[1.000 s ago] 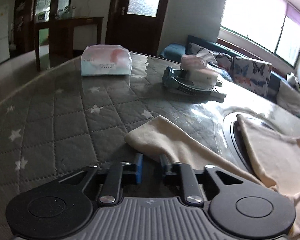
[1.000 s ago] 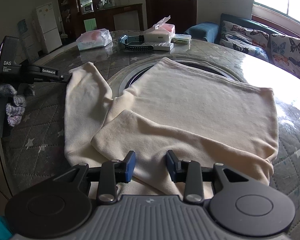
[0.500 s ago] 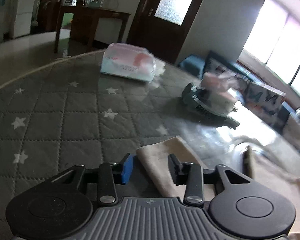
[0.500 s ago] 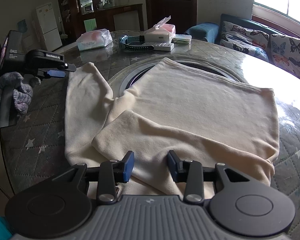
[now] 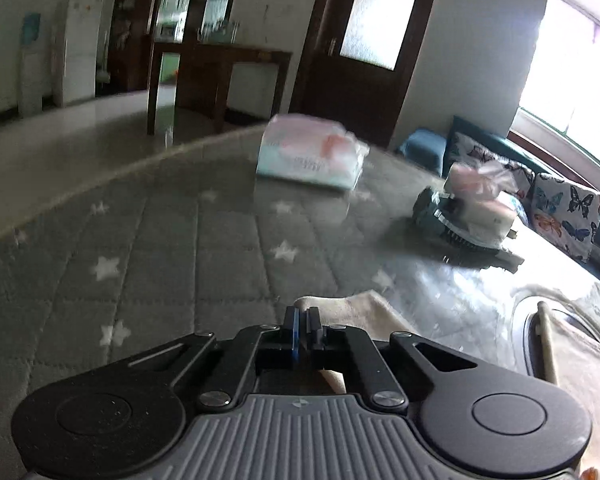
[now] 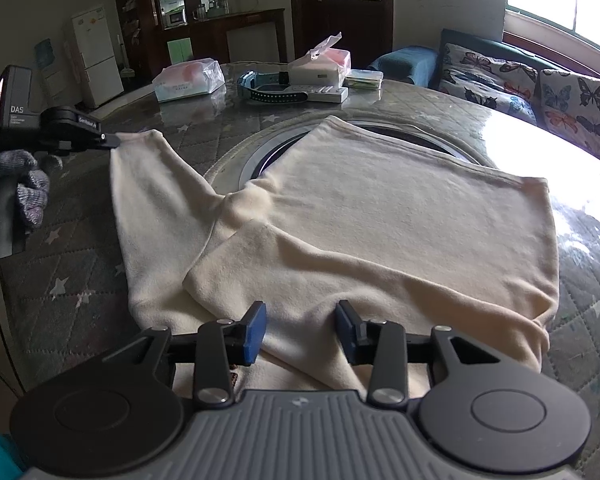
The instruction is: Fold clothes
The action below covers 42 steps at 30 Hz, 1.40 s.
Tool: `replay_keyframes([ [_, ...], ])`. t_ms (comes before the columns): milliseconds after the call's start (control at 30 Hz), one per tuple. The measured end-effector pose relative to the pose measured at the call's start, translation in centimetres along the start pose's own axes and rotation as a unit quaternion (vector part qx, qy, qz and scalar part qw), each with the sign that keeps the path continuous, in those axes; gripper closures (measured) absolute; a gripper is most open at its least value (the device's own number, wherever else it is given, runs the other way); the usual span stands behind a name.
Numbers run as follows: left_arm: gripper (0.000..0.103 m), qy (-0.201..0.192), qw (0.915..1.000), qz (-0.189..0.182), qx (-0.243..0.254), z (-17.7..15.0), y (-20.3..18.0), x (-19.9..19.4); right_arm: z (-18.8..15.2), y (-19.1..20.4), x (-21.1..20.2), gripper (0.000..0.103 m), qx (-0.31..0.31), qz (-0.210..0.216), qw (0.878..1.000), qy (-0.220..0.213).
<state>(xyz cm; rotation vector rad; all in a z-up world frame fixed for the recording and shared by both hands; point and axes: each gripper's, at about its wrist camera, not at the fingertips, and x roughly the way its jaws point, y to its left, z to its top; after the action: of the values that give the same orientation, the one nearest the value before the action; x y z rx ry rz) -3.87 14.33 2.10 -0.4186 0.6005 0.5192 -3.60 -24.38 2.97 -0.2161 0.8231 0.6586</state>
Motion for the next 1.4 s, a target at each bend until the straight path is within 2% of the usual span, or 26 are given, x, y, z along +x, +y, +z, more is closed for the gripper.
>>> replay_keyframes([
  [100, 0.099, 0.008, 0.9999, -0.008, -0.011, 0.0, 0.4, 0.4, 0.1, 0.0, -0.2, 0.064, 0.001, -0.002, 1.000, -0.004],
  [200, 0.099, -0.007, 0.9997, -0.023, -0.006, 0.1, 0.2, -0.6, 0.5, 0.1, -0.6, 0.064, 0.007, -0.001, 1.000, -0.015],
  [367, 0.099, -0.043, 0.9968, -0.066, 0.012, 0.8, -1.3, -3.5, 0.5, 0.9, 0.2, 0.064, -0.008, 0.001, 1.000, -0.004],
  [467, 0.099, -0.063, 0.9923, -0.103, 0.027, 1.4, -3.0, -5.7, 0.4, 0.9, 0.0, 0.064, -0.005, 0.002, 1.000, -0.006],
  [600, 0.099, -0.082, 0.9816, -0.162, 0.059, 1.6, -6.1, -8.8, 0.6, 0.1, -1.3, 0.064, 0.009, -0.001, 1.000, -0.023],
  [800, 0.099, -0.084, 0.9542, -0.260, 0.122, 0.1, -12.2, -12.5, 0.3, -1.8, -3.7, 0.065, 0.039, -0.018, 0.998, -0.047],
  [933, 0.099, -0.058, 0.9328, -0.315, 0.165, -2.0, -16.3, -13.3, -0.4, -3.6, -5.0, 0.065, 0.069, -0.034, 0.996, -0.056],
  [1067, 0.099, -0.030, 0.9128, -0.355, 0.200, -4.6, -19.2, -13.3, -1.4, -5.3, -6.2, 0.065, 0.094, -0.048, 0.993, -0.061],
  [1133, 0.099, -0.017, 0.8978, -0.380, 0.223, -6.1, -20.5, -13.4, -1.8, -6.2, -6.6, 0.065, 0.111, -0.053, 0.990, -0.062],
  [1367, 0.094, 0.036, 0.8627, -0.402, 0.305, -11.1, -23.1, -12.2, -2.9, -7.8, -6.7, 0.066, 0.153, -0.058, 0.985, -0.058],
  [1400, 0.094, 0.032, 0.8610, -0.401, 0.311, -11.2, -22.9, -12.3, -2.9, -7.9, -6.7, 0.066, 0.154, -0.058, 0.985, -0.058],
])
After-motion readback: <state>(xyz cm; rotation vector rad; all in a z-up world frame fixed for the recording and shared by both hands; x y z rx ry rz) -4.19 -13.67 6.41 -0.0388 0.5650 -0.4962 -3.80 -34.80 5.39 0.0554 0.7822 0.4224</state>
